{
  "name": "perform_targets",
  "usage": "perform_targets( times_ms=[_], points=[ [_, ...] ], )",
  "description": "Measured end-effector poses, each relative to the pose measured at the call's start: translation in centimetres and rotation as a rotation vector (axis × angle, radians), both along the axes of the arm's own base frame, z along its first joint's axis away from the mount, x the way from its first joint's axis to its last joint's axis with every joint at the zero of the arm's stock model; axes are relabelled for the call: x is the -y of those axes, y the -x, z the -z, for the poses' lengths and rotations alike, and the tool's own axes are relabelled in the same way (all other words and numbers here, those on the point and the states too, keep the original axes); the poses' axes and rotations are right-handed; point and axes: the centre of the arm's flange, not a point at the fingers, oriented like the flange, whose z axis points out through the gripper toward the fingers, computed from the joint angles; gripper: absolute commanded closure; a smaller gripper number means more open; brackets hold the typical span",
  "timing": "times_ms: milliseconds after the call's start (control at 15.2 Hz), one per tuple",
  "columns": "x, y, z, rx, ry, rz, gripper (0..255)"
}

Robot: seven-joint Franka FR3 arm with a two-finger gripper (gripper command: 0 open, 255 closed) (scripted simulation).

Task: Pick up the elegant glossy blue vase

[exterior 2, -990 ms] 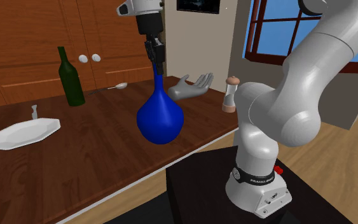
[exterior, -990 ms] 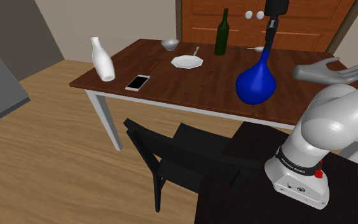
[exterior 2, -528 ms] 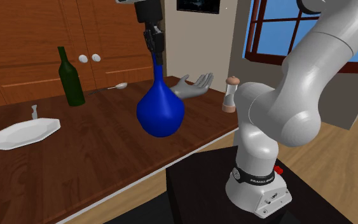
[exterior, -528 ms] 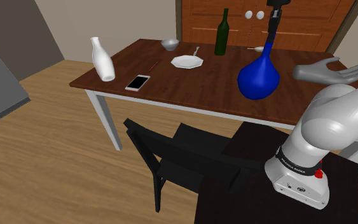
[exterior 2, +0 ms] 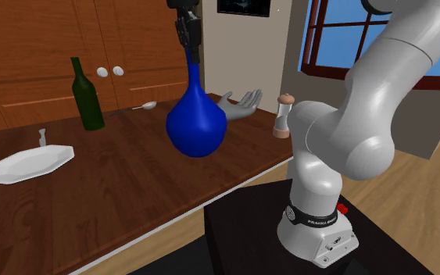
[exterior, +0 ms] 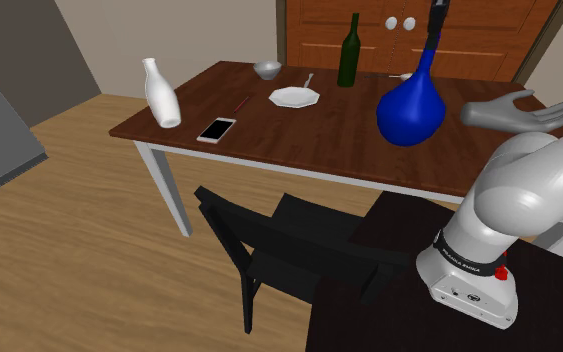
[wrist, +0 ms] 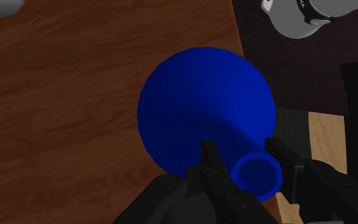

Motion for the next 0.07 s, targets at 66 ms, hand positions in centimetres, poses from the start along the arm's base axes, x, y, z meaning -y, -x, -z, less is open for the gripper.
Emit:
perform_targets(
  times_ms=[66],
  points=[
    [-0.03, -0.05, -0.35, 0.000, 0.000, 0.000, 255]
  ],
)
